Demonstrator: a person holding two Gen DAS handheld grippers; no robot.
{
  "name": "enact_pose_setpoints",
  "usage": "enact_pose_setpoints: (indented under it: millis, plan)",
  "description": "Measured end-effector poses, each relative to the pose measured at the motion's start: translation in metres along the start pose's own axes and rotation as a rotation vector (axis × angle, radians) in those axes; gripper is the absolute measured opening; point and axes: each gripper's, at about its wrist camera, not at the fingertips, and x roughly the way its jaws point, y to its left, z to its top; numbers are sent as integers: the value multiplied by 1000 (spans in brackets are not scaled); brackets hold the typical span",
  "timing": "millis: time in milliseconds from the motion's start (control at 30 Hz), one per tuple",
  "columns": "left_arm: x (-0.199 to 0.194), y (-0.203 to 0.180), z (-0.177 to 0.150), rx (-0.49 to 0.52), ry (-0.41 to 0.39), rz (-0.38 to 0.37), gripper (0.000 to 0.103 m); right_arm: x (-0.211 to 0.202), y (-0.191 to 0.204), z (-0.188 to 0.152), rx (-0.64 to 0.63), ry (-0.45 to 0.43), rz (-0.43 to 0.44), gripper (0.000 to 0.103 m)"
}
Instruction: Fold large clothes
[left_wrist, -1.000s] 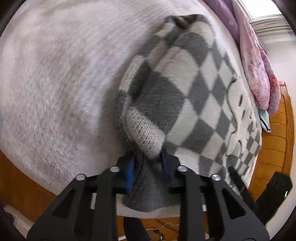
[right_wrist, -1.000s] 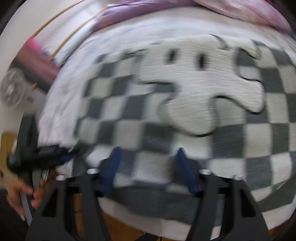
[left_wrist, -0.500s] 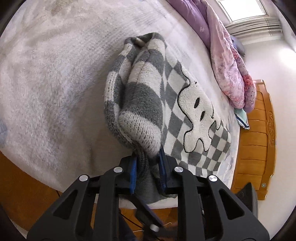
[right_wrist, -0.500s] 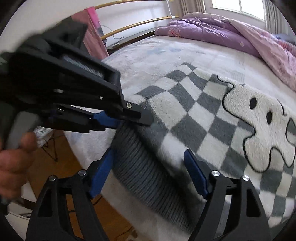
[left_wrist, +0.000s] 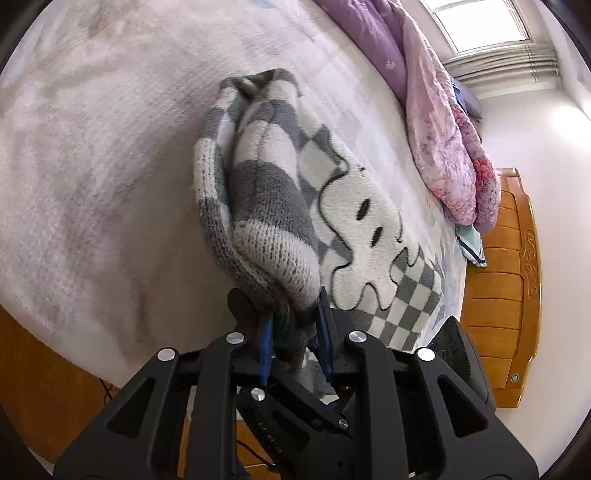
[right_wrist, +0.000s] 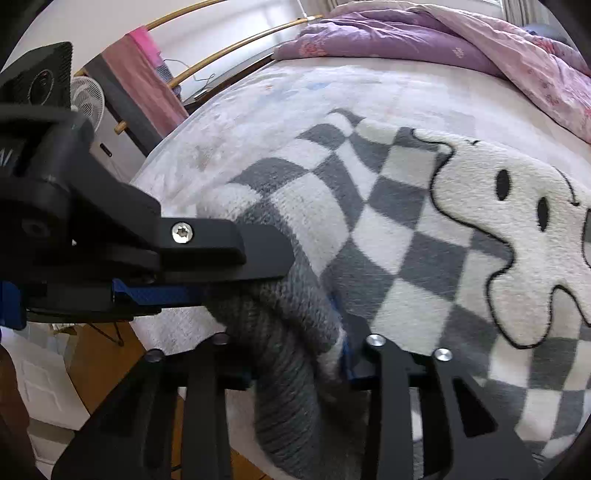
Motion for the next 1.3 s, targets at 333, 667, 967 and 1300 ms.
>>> enact_pose_setpoints:
  millis: [333, 667, 967, 1300]
  plan:
    - [-51, -87, -18, 162, -223, -148, 58, -113, -130, -1, 540, -239, 193, 24]
    - [57, -152, -24, 317, -105, 155, 58, -223, -258, -139, 1138, -533, 287, 24]
    - [196, -206, -62, 521, 139, 290, 65, -196, -319, -246, 1485, -358, 131, 24]
    - [214, -206, -70, 555, 129, 388, 69, -239, -351, -170, 1039, -219, -105, 76]
